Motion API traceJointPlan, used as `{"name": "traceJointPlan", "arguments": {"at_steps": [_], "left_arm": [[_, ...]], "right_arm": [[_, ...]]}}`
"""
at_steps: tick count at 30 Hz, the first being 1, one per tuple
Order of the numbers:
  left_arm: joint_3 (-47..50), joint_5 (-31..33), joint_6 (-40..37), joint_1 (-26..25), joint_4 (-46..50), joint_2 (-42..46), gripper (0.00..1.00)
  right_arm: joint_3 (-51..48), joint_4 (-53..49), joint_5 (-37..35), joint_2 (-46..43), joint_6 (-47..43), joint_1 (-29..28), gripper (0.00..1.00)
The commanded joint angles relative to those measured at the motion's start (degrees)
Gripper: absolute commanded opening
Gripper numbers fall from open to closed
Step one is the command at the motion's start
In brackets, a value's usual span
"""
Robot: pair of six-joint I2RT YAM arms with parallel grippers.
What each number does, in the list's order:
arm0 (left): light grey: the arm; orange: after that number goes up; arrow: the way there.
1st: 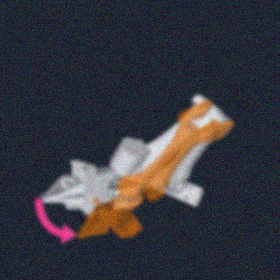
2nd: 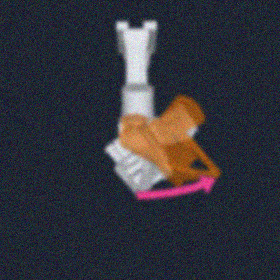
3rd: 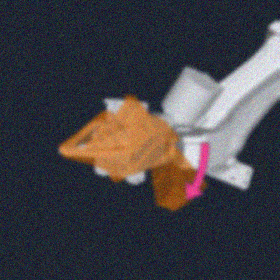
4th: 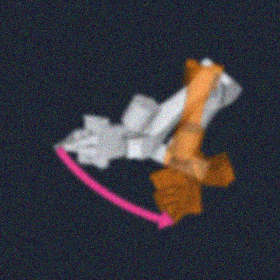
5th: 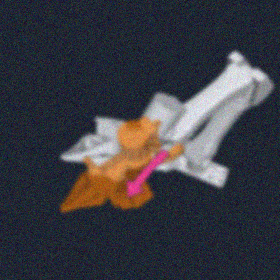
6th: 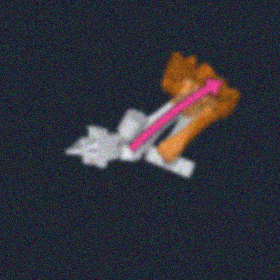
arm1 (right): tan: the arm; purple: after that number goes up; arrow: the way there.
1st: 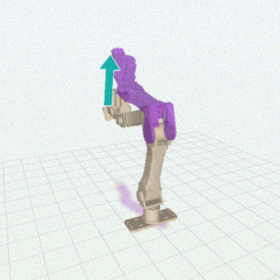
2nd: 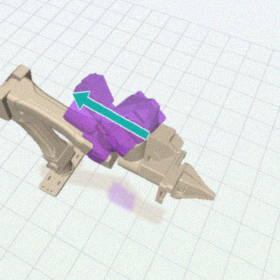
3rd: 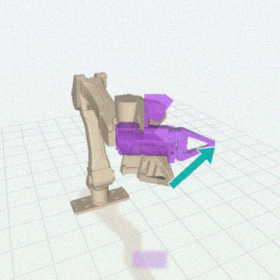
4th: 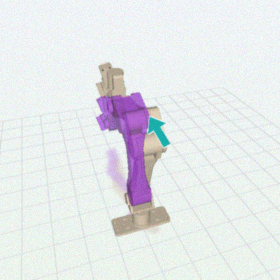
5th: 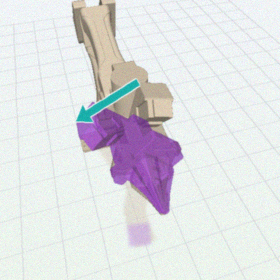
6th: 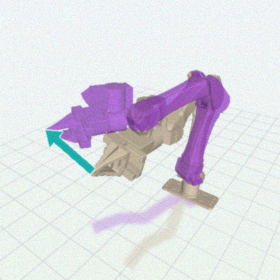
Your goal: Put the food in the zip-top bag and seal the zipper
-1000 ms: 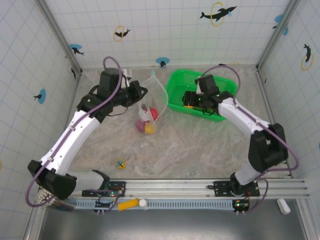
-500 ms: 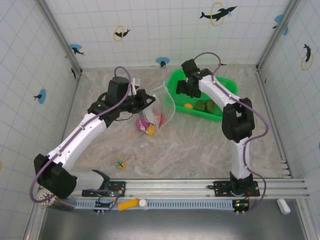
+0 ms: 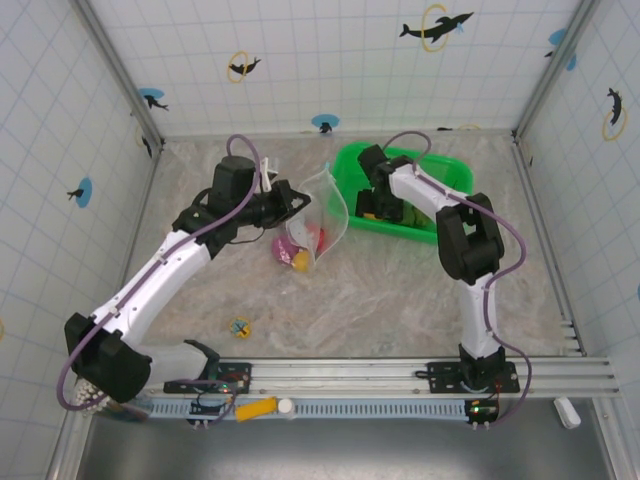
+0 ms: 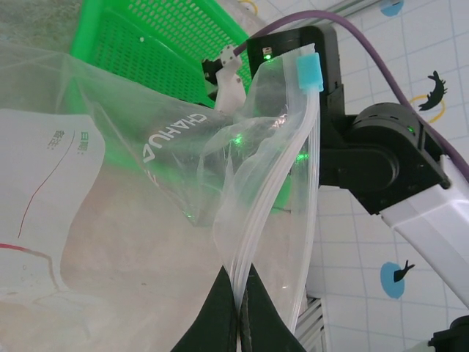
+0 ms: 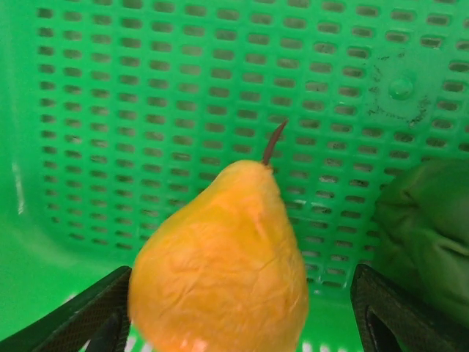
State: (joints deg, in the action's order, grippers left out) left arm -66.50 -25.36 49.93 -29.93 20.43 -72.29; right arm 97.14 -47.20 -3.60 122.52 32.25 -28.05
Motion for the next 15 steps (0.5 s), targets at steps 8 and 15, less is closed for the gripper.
{"name": "traceJointPlan", "arguments": {"at_steps": [8, 15], "left_arm": [[0.1, -0.7, 0.6, 0.3, -0.7, 1.0, 0.0], [-0.2, 0.1, 1.4, 0.2, -0.4, 1.1, 0.0]], "right_arm": [[-1.3, 4.8, 2.9, 2.0, -0.8, 2.3, 0.51], [0.3, 4.4, 0.3, -2.5, -2.7, 2.5, 0.52]]}}
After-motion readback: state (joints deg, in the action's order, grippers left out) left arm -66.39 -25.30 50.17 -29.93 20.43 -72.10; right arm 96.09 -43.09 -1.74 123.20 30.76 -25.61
